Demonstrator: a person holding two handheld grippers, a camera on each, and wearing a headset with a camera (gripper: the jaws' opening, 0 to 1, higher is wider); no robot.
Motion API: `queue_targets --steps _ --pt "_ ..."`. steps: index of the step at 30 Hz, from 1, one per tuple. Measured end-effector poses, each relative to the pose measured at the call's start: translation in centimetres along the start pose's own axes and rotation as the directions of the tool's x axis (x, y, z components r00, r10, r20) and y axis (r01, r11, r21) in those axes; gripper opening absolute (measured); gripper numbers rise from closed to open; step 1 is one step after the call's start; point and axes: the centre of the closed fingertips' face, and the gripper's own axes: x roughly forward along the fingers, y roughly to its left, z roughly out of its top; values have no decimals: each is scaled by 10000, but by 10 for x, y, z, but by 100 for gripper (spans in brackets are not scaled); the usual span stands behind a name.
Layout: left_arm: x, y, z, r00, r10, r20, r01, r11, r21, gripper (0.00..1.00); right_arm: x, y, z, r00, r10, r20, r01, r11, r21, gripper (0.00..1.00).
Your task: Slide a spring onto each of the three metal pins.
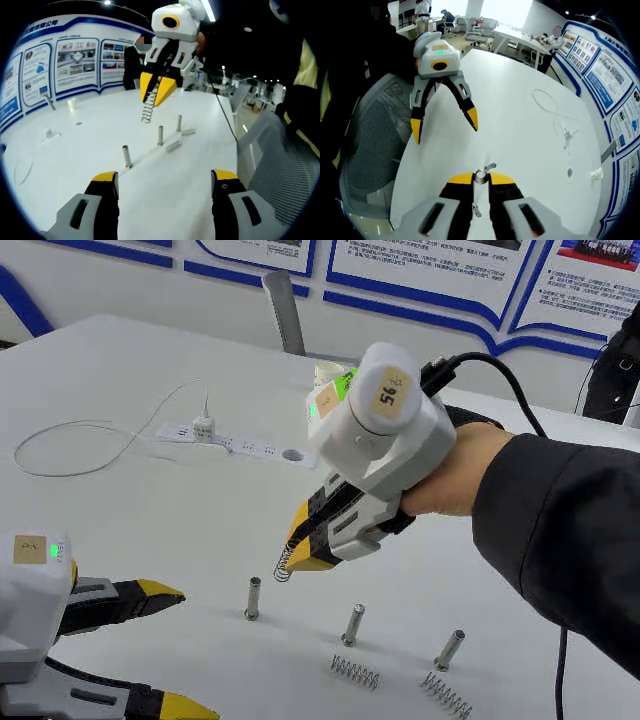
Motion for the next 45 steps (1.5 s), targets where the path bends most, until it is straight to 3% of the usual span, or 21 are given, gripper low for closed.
queue_targets --steps 31,45 --pt "4 1 -7 10000 46 2 -45 9993 -373 79 50 -26 -6 9974 480 -530 -463 9984 329 12" --pt "6 1 -10 10000 -4 -29 2 9988 -489 78 61 -27 -11 9952 685 -695 -660 9971 383 12"
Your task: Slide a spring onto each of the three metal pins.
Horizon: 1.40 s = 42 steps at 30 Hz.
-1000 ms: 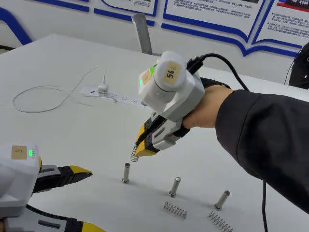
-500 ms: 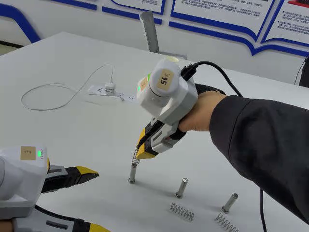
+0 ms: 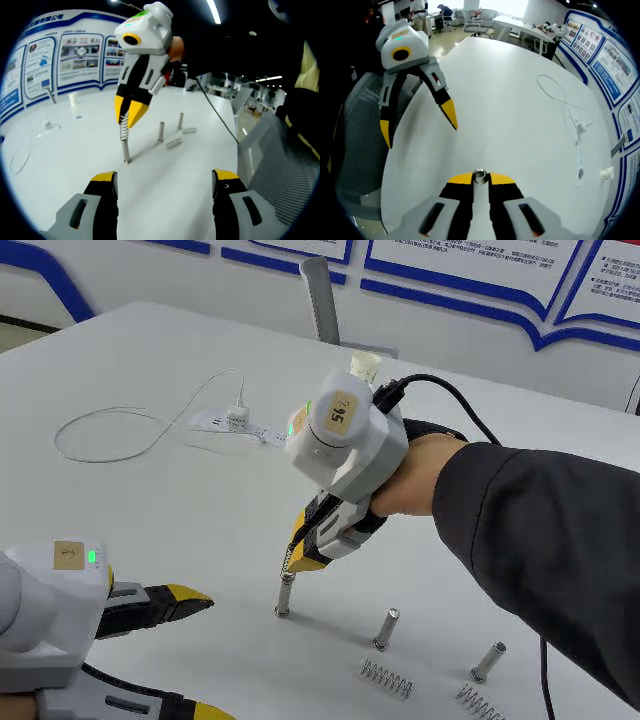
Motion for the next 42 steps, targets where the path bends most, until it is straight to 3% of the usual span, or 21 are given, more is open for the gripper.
queue_targets --steps 21,42 --pt "1 1 -2 10000 -35 -16 35 10000 -84 78 23 3 -10 9977 297 -605 -302 9995 -68 12" --pt "3 1 -6 9999 -76 -92 74 9998 -192 78 46 11 -19 9953 569 -789 -558 9983 162 12"
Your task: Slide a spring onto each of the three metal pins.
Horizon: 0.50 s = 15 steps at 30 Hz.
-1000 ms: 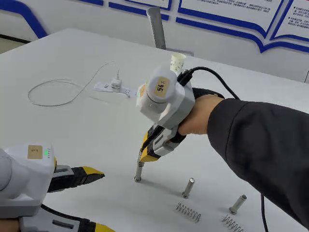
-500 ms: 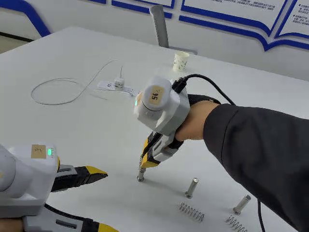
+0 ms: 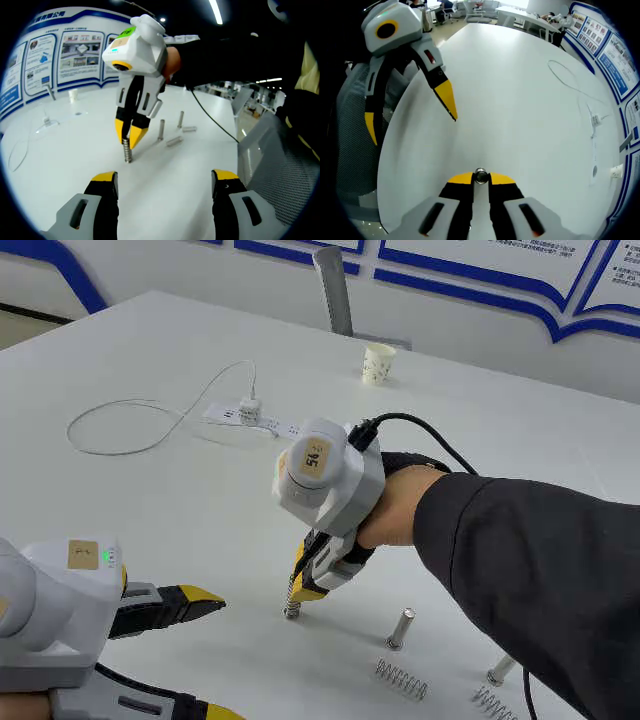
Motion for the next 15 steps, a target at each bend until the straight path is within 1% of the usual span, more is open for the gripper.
queue_targets --steps 10,15 --pt "0 0 -2 10000 -6 -27 5 10000 -53 78 8 0 -4 10000 -74 -56 75 10000 26 12" --pt "1 0 -2 10000 -12 -29 12 10000 -56 78 8 0 -4 10000 -86 -9 86 9999 65 12"
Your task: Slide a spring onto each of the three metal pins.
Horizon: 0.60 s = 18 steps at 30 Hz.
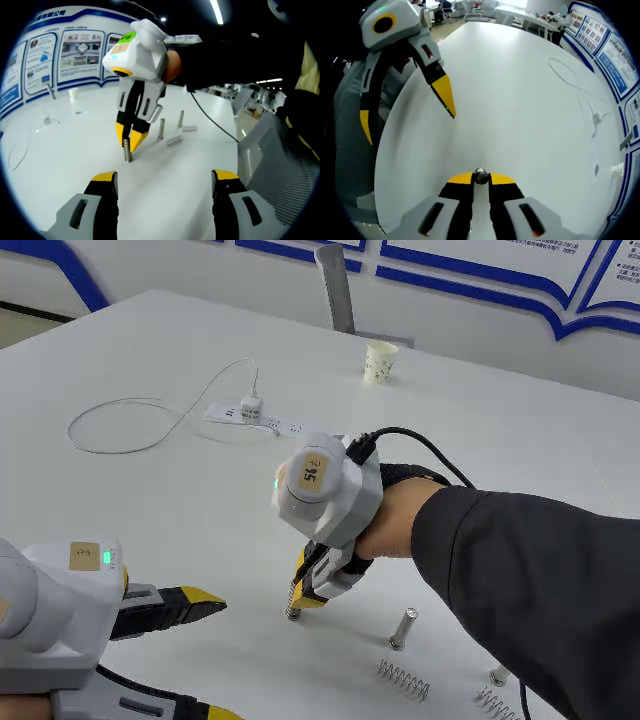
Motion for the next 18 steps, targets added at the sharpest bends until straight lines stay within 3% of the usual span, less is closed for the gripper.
queue_targets --steps 8,18 --pt "0 0 0 10000 19 -3 -19 10000 9 78 -3 -1 2 9999 -68 153 67 10000 49 15" --pt "0 -1 3 10000 20 -4 -20 10000 74 78 -19 -5 0 9983 -360 457 344 9988 349 17"
